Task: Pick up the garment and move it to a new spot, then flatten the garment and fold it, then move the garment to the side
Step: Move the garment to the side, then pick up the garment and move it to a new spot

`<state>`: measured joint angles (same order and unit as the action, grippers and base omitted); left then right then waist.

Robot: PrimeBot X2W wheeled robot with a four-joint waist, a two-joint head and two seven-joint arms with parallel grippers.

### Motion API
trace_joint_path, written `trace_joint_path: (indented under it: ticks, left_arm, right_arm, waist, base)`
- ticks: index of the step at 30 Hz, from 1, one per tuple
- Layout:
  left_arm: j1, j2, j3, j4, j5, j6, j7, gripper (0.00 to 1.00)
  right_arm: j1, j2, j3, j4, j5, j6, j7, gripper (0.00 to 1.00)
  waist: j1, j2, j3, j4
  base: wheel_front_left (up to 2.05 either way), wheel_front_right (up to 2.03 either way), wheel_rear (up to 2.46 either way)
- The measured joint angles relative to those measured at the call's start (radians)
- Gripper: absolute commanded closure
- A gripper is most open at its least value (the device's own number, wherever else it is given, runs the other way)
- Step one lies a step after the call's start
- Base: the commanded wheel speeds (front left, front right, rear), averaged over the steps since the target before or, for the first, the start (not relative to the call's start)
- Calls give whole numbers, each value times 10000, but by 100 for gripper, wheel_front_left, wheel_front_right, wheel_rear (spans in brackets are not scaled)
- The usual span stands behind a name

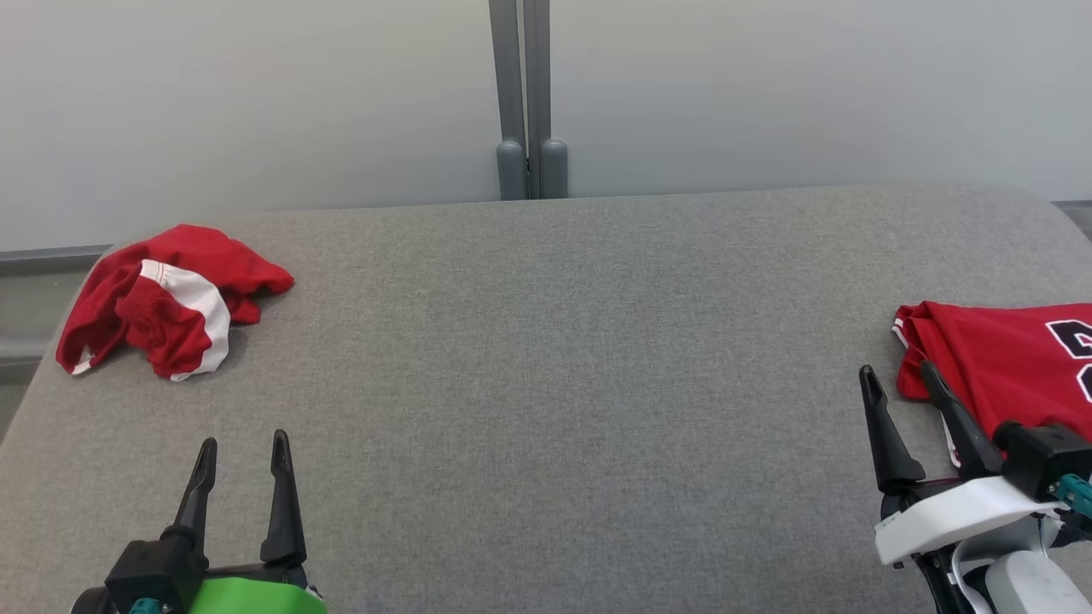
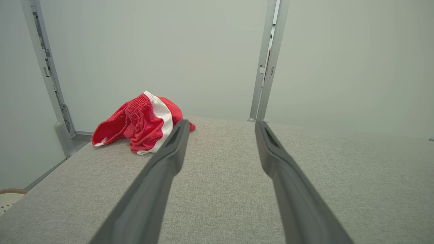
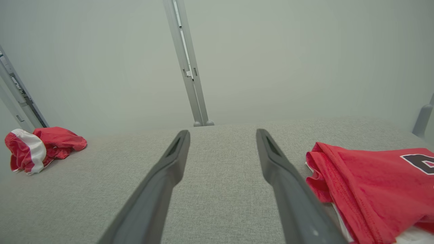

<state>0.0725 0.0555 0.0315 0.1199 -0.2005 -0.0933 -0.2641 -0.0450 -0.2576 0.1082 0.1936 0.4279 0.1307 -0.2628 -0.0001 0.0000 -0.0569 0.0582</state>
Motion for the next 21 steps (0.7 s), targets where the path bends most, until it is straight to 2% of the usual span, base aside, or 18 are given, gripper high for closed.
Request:
trace_joint_path:
  ticks: [11,21]
  left_arm:
    - [-116,-29,36,203,111,-119,0,0]
    - [-236,15,454,464,167,48,-2,0]
  right_arm:
    - [-166,15,286,125,-31,0,0,0]
    - [-196,257,779,155,-63,-2,0,0]
  waist:
    - [0,0,136,270]
    - [0,0,229,1460]
  base:
    - [0,0,0]
    - [0,0,0]
